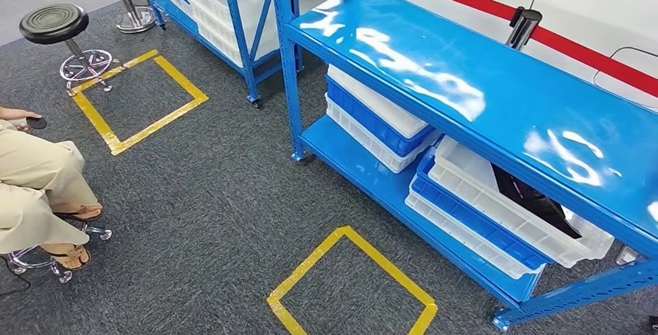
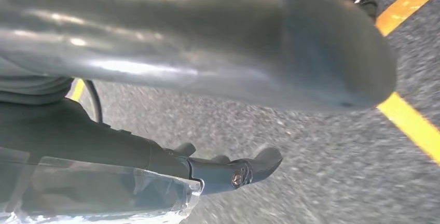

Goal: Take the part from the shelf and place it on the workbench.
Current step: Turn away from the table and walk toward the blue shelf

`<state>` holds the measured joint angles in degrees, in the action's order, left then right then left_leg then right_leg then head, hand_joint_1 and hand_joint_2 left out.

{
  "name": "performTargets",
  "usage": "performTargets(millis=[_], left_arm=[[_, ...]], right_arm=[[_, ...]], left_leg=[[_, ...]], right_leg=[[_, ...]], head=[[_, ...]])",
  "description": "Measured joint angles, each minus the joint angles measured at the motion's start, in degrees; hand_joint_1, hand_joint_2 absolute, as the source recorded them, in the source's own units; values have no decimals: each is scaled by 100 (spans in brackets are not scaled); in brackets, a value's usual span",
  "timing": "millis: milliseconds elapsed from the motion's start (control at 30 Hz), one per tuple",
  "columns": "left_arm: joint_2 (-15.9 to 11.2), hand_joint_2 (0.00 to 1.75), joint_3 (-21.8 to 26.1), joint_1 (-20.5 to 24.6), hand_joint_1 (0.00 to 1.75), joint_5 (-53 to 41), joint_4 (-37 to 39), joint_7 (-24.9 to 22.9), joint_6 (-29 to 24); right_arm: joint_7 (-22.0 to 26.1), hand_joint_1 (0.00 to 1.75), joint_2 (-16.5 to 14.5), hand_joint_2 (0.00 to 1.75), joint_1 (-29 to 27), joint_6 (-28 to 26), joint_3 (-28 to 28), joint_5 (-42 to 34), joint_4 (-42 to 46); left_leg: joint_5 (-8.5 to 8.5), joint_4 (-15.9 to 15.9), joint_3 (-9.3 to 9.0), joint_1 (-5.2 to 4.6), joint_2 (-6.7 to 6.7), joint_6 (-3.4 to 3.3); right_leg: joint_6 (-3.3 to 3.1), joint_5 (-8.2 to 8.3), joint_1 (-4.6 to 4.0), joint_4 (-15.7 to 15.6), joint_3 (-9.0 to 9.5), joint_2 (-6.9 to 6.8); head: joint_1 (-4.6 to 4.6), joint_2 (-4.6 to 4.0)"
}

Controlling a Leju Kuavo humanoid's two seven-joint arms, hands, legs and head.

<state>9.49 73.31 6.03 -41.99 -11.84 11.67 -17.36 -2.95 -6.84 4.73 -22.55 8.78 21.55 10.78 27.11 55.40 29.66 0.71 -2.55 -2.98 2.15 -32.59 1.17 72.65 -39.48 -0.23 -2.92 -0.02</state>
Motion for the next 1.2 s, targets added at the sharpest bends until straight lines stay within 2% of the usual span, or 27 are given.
performTargets(millis=[67, 100, 133, 167, 233, 267, 300, 333, 400, 433, 467, 500, 533, 600, 633, 700, 767, 833, 900, 967, 1000, 1033, 1067, 1100, 1133, 1167, 1200], left_arm=[[4, 0, 0, 0, 0, -2, 1, 0, 8], [4, 0, 0, 0, 0, -2, 1, 0, 10], [4, 0, 0, 0, 0, -2, -1, 0, 12], [2, 0, 0, 4, 0, -4, -2, 0, 13], [0, 0, 0, 16, 0, -7, -3, 0, 14], [-1, 0, 0, 24, 0, -9, -3, 0, 15], [-1, 0, 0, 32, 0, -10, -3, 1, 16], [-1, 0, 0, 36, 0, -12, -3, 1, 21], [-2, 0, 0, 28, 0, -16, -3, 2, 30], [-3, 0, 0, 19, 0, -18, -3, 1, 35], [-4, 0, 0, 11, 0, -18, -3, 1, 35], [-5, 0, 0, 5, 0, -18, -3, 0, 35], [-7, 0, 0, 3, 0, -18, -3, 0, 35], [-9, 0, 0, 4, 0, -18, -3, 0, 35], [-12, 0, 0, 6, 0, -19, -3, 0, 36], [-18, 0, 0, 8, 0, -22, -3, 0, 36], [-17, 0, 0, 14, 0, -26, -3, 0, 36], [-13, 0, -1, 20, 0, -40, -3, 1, 33], [-14, 0, -1, 13, 0, -56, -4, 1, 32], [-15, 0, 0, 2, 0, -61, -5, 0, 31], [-15, 0, 0, 1, 0, -61, -5, 0, 26], [-15, 0, 0, 3, 0, -61, -5, -1, 19], [-14, 0, 0, 5, 0, -61, -5, -1, 13], [-12, 0, 0, 7, 0, -61, -5, -2, 7], [-10, 0, 0, 6, 0, -60, -5, -3, 3], [-8, 0, 0, 5, 0, -60, -5, -4, -1], [-8, 0, 0, 8, 0, -59, -5, -4, -4]], right_arm=[[2, 0, 14, 0, -11, -2, 13, -8, 0], [4, 0, 19, 0, -4, -2, 20, -9, 0], [5, 0, 22, 0, 8, -2, 26, -9, 0], [5, 0, 22, 0, 16, -2, 31, -9, 0], [7, 0, 21, 0, 20, -3, 39, -9, 0], [7, 0, 21, 0, 14, -3, 46, -11, 0], [8, 0, 21, 0, 9, -3, 54, -13, 0], [10, 0, 21, 0, 7, -3, 65, -15, 0], [13, 0, 14, 0, 13, -3, 81, -17, 0], [15, 0, 8, 0, 16, -3, 87, -18, 0], [15, 0, 5, 0, 14, -3, 90, -19, 0], [15, 0, 3, 0, 9, -3, 92, -21, 0], [15, 0, 3, 0, 4, -3, 94, -23, 0], [15, 0, -4, 0, 0, -3, 95, -26, 0], [15, 0, -10, 0, 6, -3, 95, -26, 0], [15, 0, -21, 0, 15, -3, 95, -26, 0], [15, 0, -21, 0, 3, -3, 96, -30, 0], [14, 0, -20, 0, -15, -3, 103, -43, 0], [11, 0, -17, 0, -13, -3, 114, -56, 0], [10, 0, -15, 0, -12, -2, 125, -61, 0], [10, 0, -15, 0, -21, -1, 129, -61, 0], [10, 0, -15, 0, -33, 1, 131, -59, 0], [10, 0, -11, 0, -42, 3, 132, -54, 0], [11, 0, -8, 0, -43, 5, 132, -48, 0], [11, 0, -3, 0, -34, 6, 132, -39, 1], [11, 0, 0, 0, -25, 7, 132, -30, 1], [11, 0, 1, 0, -19, 8, 132, -24, 1]], left_leg=[[37, 23, -26, 7, -77, 49], [71, 44, -39, -2, -120, 89], [109, 65, -51, -14, -164, 131], [141, 82, -63, -24, -202, 170], [175, 87, -92, -22, -284, 225], [200, 104, -104, 0, -278, 257], [270, 181, -85, 19, -207, 290], [413, 389, 1, 35, -95, 320], [798, 1109, 344, 46, 149, 352], [944, 1491, 542, 45, 197, 353], [984, 1721, 677, 45, 216, 347], [914, 1758, 726, 45, 228, 332], [756, 1606, 684, 45, 248, 310], [318, 900, 396, 47, 417, 251], [177, 566, 252, 47, 546, 225], [90, 240, 117, 26, 691, 189], [78, 179, 98, 3, 600, 138], [21, 96, 69, 5, 456, 57], [-9, 49, 62, -7, 285, 3], [-4, 52, 75, -27, 103, -14], [0, 54, 76, -31, 19, -15], [6, 55, 74, -33, -58, -12], [13, 56, 64, -33, -130, -3], [24, 59, 47, -38, -193, 12], [46, 67, 29, -57, -254, 40], [69, 74, 6, -75, -308, 71], [90, 81, -21, -92, -364, 101]], right_leg=[[107, 329, 25, -735, 349, -112], [125, 472, 16, -1124, 534, -202], [100, 562, 11, -1401, 673, -261], [52, 595, -5, -1528, 733, -287], [-61, 596, -22, -1530, 735, -183], [-101, 600, -11, -1531, 735, -124], [-134, 605, 5, -1533, 740, -65], [-167, 613, 22, -1539, 744, -3], [-210, 622, 16, -1540, 747, 111], [-224, 625, 4, -1539, 744, 172], [-230, 625, -5, -1537, 746, 237], [-230, 625, -10, -1536, 752, 306], [-229, 625, -13, -1535, 760, 374], [-226, 627, -12, -1535, 776, 510], [-217, 627, -26, -1531, 771, 574], [-173, 638, -34, -1530, 735, 686], [-99, 660, -34, -1538, 671, 780], [-67, 567, -46, -1375, 552, 568], [-98, 239, -52, -758, 250, 214], [-102, -77, -44, -8, -110, 99], [-70, -112, -38, 138, -169, 82], [-21, -52, -34, 36, -96, 56], [30, 82, -31, -310, 108, -1], [59, 229, -33, -776, 379, -143], [59, 364, -49, -1186, 613, -300], [26, 455, -66, -1465, 769, -411], [-20, 501, -85, -1589, 831, -476]], head=[[-8, 0], [-17, 0], [-17, 0], [-15, 0], [-5, 0], [-3, 0], [5, 0], [17, 0], [45, 0], [52, 0], [55, 0], [58, 0], [58, 0], [63, 0], [63, 0], [67, 0], [72, 0], [57, 0], [23, 0], [6, 0], [7, 0], [3, 0], [3, 0], [0, 0], [0, 0], [9, 0], [17, 0]])
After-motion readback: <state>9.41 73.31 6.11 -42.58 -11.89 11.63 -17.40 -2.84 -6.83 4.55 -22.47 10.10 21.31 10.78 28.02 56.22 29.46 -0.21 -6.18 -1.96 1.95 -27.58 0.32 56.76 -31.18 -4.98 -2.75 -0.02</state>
